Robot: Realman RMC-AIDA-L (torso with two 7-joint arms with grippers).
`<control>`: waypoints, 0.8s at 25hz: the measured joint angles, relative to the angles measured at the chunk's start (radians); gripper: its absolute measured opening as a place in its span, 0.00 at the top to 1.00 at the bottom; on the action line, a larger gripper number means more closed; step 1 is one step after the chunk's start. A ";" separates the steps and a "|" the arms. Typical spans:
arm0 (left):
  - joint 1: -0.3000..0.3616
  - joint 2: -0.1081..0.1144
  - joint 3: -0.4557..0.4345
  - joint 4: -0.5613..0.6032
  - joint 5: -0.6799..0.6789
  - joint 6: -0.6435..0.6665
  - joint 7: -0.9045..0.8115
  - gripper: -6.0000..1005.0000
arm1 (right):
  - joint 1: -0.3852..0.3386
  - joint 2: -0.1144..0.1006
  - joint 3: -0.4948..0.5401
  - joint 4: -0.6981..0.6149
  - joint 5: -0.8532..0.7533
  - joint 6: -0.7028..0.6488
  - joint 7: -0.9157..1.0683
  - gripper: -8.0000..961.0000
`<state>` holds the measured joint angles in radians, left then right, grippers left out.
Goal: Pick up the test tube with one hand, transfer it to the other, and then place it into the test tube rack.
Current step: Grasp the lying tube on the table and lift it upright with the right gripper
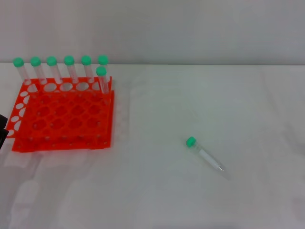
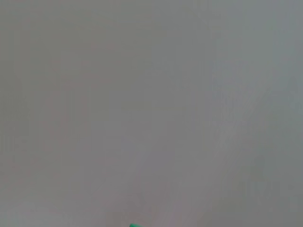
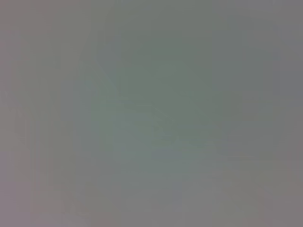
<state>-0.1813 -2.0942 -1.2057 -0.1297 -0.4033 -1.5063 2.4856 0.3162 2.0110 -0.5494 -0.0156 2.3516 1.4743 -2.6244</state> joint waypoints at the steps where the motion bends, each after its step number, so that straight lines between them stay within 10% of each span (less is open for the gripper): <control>1: 0.002 -0.001 0.000 -0.002 -0.001 -0.001 0.000 0.12 | 0.001 0.000 -0.003 -0.001 0.000 -0.005 0.000 0.15; 14: 0.007 -0.001 0.000 -0.014 -0.002 -0.007 -0.053 0.13 | 0.047 0.000 -0.163 -0.026 0.000 -0.018 0.022 0.18; 20: 0.008 0.000 -0.006 -0.014 -0.007 -0.009 -0.054 0.13 | 0.065 -0.007 -0.407 -0.195 -0.002 -0.119 0.230 0.19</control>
<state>-0.1734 -2.0945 -1.2115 -0.1438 -0.4103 -1.5148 2.4317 0.3816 2.0037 -0.9562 -0.2108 2.3497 1.3551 -2.3939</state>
